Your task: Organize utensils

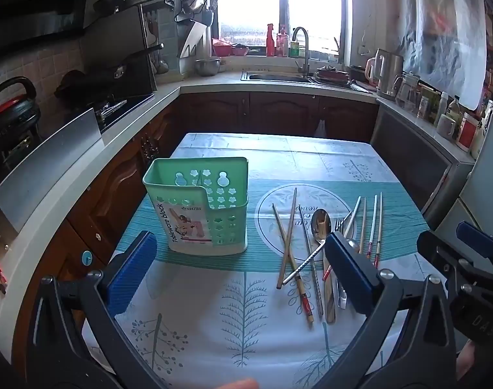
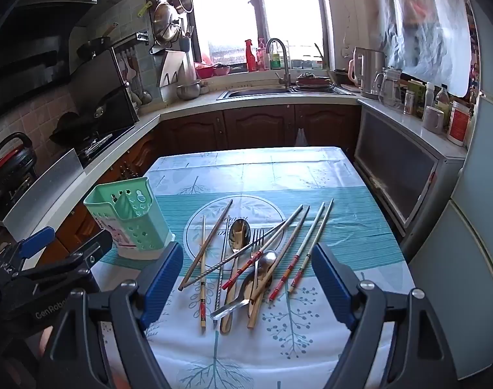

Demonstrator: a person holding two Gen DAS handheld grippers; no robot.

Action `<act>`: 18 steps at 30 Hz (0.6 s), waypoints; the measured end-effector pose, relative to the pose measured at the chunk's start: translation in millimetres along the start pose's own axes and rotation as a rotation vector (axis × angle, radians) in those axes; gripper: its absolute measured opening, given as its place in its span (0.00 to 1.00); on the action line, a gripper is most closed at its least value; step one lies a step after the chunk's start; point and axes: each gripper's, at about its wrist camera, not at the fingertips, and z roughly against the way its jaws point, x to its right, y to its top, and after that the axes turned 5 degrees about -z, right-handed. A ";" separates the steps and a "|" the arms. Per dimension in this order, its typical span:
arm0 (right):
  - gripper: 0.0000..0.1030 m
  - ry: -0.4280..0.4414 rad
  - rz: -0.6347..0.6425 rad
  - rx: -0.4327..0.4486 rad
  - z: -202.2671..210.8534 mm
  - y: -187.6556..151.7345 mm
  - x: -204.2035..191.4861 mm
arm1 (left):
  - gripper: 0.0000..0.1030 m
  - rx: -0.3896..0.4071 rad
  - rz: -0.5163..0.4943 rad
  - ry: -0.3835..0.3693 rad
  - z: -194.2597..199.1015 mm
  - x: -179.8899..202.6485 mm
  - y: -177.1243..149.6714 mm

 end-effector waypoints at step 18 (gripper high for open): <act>0.79 0.007 -0.003 -0.003 -2.6 -1.0 -1.5 | 1.00 -0.019 0.021 -0.015 -5.0 -1.3 -0.7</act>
